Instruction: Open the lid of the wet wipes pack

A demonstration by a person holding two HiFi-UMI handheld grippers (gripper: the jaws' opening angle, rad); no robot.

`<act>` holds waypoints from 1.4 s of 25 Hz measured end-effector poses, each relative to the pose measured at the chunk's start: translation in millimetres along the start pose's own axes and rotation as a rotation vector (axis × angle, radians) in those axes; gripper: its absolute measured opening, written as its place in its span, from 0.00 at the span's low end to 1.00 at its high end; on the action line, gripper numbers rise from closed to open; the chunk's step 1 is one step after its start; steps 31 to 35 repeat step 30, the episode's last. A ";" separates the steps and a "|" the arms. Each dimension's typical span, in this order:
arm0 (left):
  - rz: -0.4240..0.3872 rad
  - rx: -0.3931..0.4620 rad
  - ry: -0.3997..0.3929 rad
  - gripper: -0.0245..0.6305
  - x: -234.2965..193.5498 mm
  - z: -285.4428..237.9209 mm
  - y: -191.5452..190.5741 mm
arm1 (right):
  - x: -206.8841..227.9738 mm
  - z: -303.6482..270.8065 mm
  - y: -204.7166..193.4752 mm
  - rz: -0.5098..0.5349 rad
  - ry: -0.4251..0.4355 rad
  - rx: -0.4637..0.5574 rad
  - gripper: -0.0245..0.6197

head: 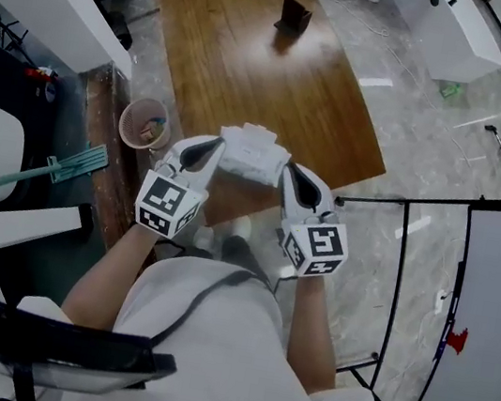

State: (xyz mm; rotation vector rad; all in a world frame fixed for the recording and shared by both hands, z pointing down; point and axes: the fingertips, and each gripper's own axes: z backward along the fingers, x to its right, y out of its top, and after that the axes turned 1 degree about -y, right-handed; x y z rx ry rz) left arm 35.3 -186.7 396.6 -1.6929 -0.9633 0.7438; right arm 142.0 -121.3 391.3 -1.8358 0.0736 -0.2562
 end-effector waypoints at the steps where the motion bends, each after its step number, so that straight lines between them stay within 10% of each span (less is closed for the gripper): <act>1: 0.003 0.005 -0.004 0.05 1.8 3.0 1.8 | -3.0 4.7 1.2 0.002 -0.008 0.007 0.08; 35: 0.035 0.051 0.010 0.05 12.9 15.4 12.8 | -8.7 24.1 10.3 0.035 0.003 0.026 0.05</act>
